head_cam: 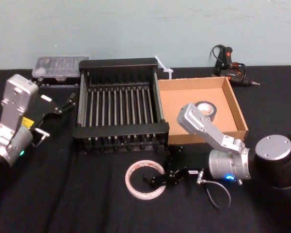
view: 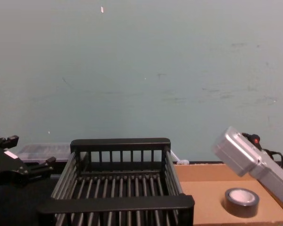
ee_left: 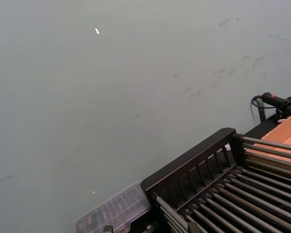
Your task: Pick up the white tape and place it into the black box , Pick up the silver tape and place it into the brown box.
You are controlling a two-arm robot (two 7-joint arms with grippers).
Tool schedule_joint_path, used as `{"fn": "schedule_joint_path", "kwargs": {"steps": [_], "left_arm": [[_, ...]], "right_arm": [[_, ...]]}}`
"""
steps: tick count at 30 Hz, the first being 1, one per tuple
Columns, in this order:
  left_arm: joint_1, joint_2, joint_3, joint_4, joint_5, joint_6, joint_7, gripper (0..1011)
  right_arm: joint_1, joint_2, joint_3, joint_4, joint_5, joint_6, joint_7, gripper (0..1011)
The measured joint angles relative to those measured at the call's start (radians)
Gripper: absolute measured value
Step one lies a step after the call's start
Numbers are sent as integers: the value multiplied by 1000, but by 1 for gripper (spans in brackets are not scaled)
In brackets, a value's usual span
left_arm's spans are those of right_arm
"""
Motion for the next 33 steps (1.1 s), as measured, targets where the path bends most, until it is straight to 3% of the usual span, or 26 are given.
{"fn": "schedule_joint_path", "kwargs": {"steps": [33], "left_arm": [[0, 0, 0, 0, 0, 0, 0, 1001]], "right_arm": [[-4, -8, 14, 14, -16, 2, 4, 1002]]}}
